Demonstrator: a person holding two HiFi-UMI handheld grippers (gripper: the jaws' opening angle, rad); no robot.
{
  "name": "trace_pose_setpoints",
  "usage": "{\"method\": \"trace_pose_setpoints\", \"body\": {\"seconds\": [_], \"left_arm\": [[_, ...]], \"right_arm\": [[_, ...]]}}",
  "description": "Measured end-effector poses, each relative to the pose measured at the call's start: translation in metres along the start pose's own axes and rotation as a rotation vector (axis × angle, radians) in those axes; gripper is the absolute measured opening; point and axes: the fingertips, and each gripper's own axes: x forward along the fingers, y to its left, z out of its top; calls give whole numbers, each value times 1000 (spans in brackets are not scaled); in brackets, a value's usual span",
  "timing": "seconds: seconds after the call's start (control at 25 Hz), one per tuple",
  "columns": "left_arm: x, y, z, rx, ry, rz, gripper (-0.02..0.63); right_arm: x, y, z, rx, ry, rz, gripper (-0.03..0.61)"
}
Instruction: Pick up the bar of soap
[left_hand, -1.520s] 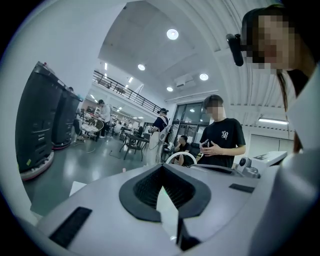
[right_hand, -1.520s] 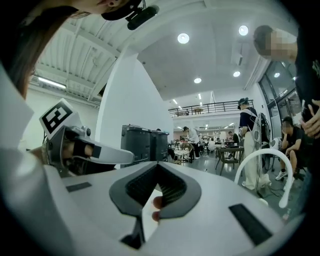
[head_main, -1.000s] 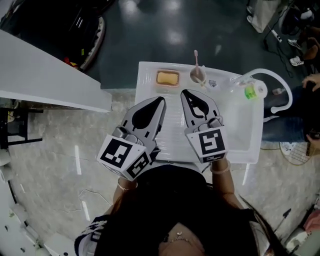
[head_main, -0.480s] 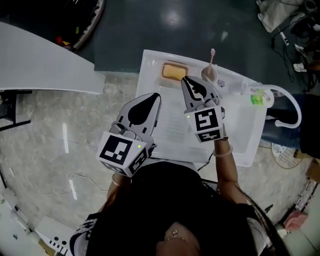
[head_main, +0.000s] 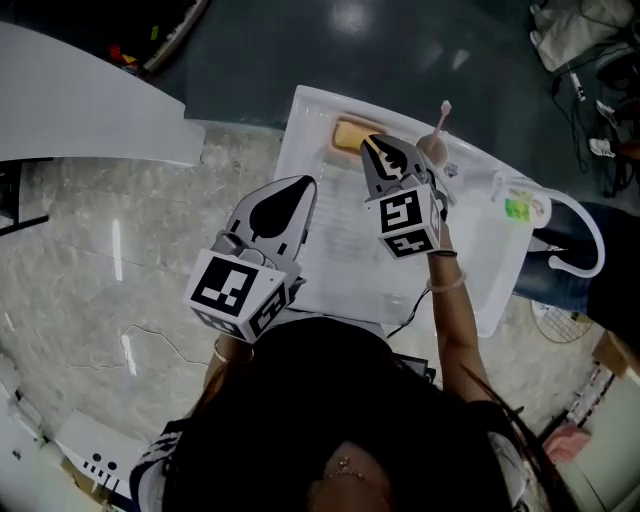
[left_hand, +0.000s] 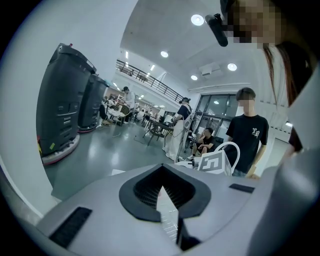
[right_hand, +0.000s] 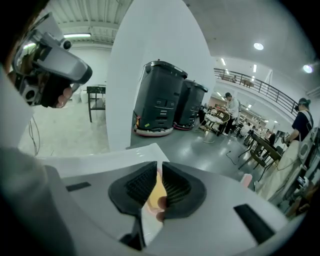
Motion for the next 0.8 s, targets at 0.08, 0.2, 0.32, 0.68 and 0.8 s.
{"method": "trace_pose_setpoints", "body": {"seconds": [0.08,0.2,0.32,0.68,0.8], "left_arm": [[-1,6,-2,-7,3,6,0],[-3,12,-3,-17,4,12,0],[-3,19,-3,-27,5,18,0],[0,33,-10,-45,25,20,0],[0,37,-11,-51,28,21,0]], "right_arm": [[9,2,-4,-27,29,15,26],[19,6,-10,-62,66,43,45],[30,11,-15,-96,102,70,69],[56,20,-38,-212,246,167,121],[63,23,-42,-231,274,188,124]]}}
